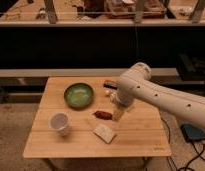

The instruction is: Place the pepper in the ceramic cup

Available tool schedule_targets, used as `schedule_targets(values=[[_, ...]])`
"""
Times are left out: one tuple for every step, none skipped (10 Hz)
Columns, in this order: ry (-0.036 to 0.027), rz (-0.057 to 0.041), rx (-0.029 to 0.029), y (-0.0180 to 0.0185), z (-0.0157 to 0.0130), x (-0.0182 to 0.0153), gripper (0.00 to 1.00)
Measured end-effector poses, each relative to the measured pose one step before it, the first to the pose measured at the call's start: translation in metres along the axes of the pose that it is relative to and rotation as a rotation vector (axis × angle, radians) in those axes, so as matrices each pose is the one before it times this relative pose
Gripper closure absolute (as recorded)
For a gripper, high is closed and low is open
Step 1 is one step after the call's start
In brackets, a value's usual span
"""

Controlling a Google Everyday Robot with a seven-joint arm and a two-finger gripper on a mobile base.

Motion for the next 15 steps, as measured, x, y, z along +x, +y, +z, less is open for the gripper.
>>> schedule_targets(values=[[0.00881,-0.00344,-0.00323,0.00226,0.00501,-0.00264,0.20],[0.00475,-0.00536,0.00014,0.00134,0.00460,-0.00125,0.20],[0.00453,0.00008,0.00147,0.00190,0.00550,-0.00202,0.20],[0.00442,0.01523,0.00174,0.00195,0.00019,-0.00071,0.20],[0.00092,0.01271,-0.00104,0.00150,-0.00051,-0.00081,0.20],[0.00315,0.00416,-0.00005,0.00064,0.00059,0.00022,0.20],[-0.00053,0.01579,0.00148,0.00181,0.00358,-0.00047,0.20],[-0.00329,0.01014,0.00464,0.00284,0.00642,-0.00537,0.20],[-0.00376,0.01510,0.00146,0.00322,0.00392,-0.00467,0.20],[0.00097,0.01330,0.00204,0.00123,0.00115,-0.00065,0.20],[0.00199,-0.00175,0.00758,0.00073,0.00067,0.00103,0.20],[-0.00010,-0.01202,0.00830,0.00056,0.00148,-0.00300,0.20],[-0.00188,-0.00775,0.00845,-0.00109,0.00264,-0.00561,0.20],[-0.00142,-0.00382,0.00551,-0.00046,0.00160,-0.00535,0.20],[0.00045,0.00130,0.00599,0.00009,0.00161,-0.00203,0.20]])
